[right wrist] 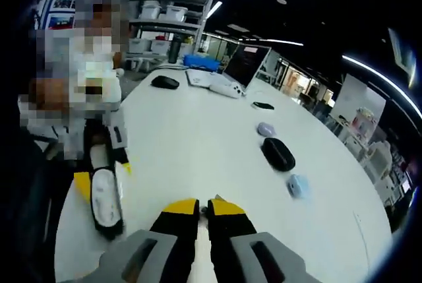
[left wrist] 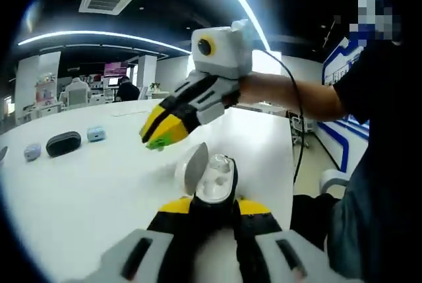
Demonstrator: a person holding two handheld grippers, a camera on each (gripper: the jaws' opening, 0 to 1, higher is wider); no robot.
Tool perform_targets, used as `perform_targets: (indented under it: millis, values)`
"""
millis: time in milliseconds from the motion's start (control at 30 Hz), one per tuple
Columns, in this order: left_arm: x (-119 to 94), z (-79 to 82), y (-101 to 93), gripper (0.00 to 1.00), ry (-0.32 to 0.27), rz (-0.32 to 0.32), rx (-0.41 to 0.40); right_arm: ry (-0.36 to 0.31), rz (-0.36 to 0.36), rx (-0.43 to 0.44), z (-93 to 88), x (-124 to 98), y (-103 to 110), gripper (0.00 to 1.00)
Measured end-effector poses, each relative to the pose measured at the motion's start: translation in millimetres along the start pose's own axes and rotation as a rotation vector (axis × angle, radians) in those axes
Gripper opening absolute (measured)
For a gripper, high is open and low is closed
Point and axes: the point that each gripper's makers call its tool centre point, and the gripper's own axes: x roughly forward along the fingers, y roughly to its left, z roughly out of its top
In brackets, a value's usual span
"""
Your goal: Pick up the earbuds from the table and place the earbuds into the earbud case
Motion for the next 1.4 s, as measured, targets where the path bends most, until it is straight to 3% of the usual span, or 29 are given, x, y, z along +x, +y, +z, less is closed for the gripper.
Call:
perform_targets:
  millis: [167, 400, 1033, 1400]
  values:
    - [0, 0.3, -0.2, 0.25, 0.0, 0.0, -0.001, -0.001, -0.024, 0.007, -19.4, -28, 14, 0.05]
    - [0, 1.0, -0.2, 0.25, 0.0, -0.001, -0.001, 0.022, -0.044, -0.002, -39.3, -48, 26, 0.05]
    - [0, 2.4, -0.1, 0.25, -0.001, -0.001, -0.002, 0.03, -0.003, -0.002, -55.1, -56, 37, 0.06]
    - [0, 1.9, -0.2, 0.25, -0.003, 0.001, 0.002, 0.072, -0.014, 0.063, -56.6, -62, 38, 0.16]
